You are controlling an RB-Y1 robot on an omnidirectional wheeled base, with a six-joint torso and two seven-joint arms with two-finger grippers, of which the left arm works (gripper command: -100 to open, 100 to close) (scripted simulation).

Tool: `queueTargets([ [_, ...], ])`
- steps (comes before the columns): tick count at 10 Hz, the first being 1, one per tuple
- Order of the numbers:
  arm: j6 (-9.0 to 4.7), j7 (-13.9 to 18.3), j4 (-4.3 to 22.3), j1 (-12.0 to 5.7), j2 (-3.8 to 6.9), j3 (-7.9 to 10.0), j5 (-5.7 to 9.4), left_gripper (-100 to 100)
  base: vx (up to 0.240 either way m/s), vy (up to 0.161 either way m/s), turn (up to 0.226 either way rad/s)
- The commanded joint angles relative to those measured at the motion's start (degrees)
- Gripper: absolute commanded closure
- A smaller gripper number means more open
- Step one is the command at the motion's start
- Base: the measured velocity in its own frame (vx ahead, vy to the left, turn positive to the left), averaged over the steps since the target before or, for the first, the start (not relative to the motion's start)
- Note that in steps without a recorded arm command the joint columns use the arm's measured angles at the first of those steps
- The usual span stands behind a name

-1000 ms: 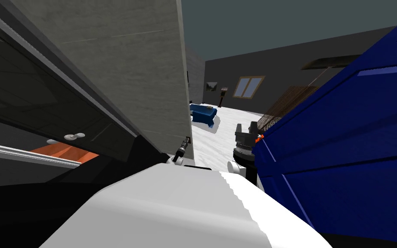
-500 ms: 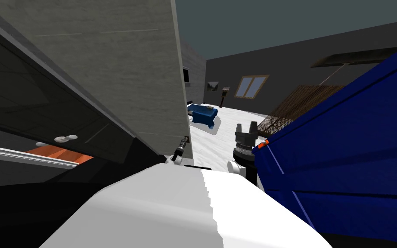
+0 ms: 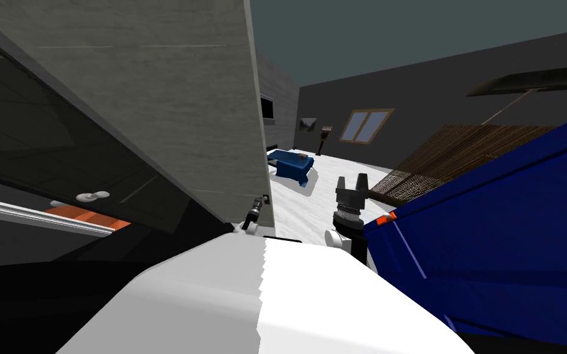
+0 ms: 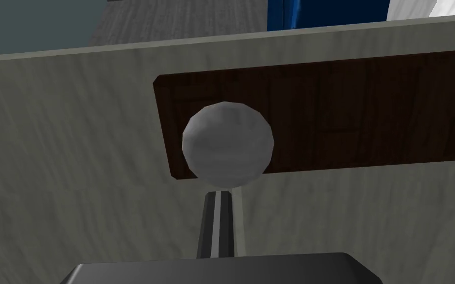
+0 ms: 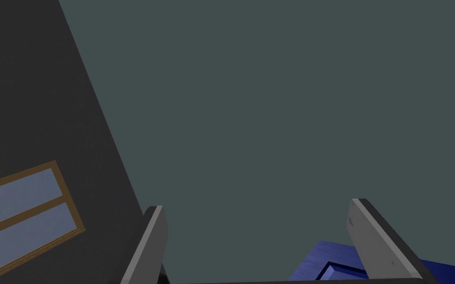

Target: Push the door open

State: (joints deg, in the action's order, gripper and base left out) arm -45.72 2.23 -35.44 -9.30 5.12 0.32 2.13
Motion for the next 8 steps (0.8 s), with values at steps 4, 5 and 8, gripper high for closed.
queueTargets([
  [4,0.20,0.09,-0.38,0.21,-0.42,-0.09,0.11,-100,-0.158,-0.050,0.037],
  [5,0.24,0.11,-0.47,0.26,-0.60,-0.11,0.14,-100,-0.216,-0.102,0.048],
  [8,0.19,0.13,-0.38,0.23,-0.93,-0.12,0.18,-100,-0.185,-0.051,0.028],
])
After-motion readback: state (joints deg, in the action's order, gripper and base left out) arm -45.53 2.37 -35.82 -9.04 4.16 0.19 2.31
